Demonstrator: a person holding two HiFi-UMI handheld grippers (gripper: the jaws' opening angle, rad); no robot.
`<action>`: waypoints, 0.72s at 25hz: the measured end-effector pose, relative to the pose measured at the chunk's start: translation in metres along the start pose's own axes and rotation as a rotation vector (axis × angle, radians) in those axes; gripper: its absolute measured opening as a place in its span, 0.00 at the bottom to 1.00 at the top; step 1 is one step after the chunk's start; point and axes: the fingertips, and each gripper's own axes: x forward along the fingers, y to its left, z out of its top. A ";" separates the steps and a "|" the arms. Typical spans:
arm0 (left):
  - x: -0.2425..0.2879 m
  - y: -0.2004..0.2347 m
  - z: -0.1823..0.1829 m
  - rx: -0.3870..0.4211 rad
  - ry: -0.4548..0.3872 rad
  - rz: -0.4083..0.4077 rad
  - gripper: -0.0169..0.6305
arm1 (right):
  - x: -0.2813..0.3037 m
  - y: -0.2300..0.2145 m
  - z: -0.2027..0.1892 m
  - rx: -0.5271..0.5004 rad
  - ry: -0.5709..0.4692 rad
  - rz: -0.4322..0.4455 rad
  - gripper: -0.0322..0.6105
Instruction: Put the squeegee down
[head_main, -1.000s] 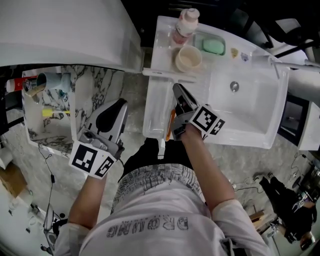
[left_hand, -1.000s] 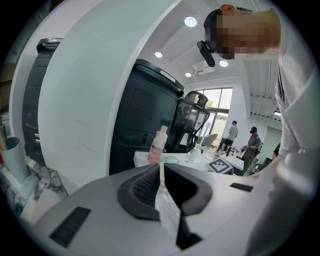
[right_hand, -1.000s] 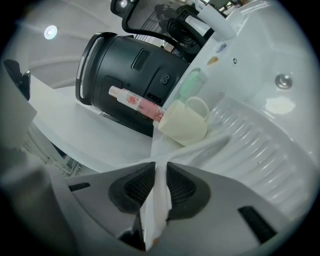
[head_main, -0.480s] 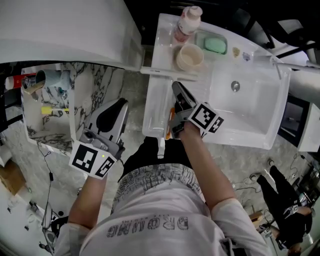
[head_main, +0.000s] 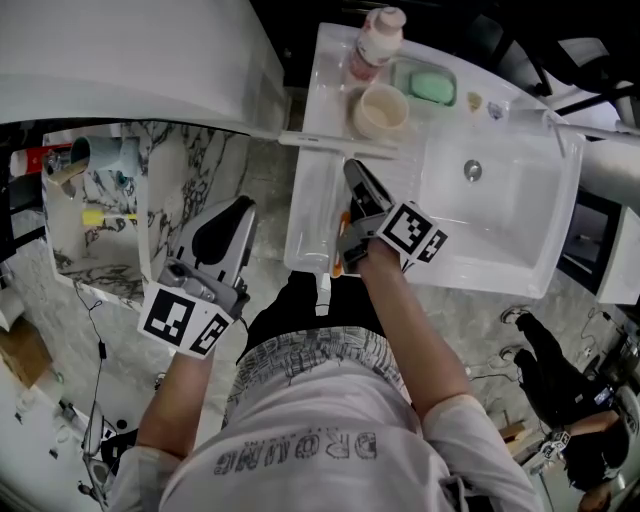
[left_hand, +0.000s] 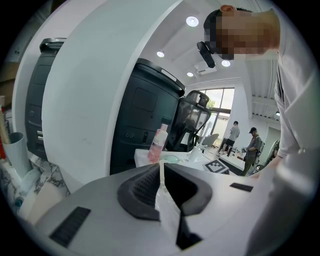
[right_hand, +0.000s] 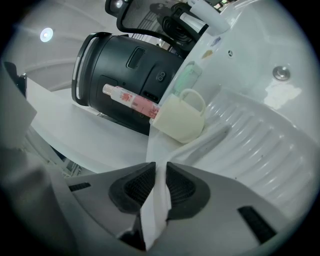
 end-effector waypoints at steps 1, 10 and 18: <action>0.000 -0.001 0.000 0.000 0.000 0.000 0.09 | 0.000 -0.001 0.000 0.003 0.000 0.000 0.17; -0.002 -0.001 -0.001 0.003 0.001 0.002 0.09 | 0.001 -0.003 -0.002 0.011 -0.008 0.008 0.17; -0.004 -0.004 -0.002 0.002 0.000 0.000 0.09 | 0.001 -0.003 -0.001 0.003 -0.010 0.010 0.17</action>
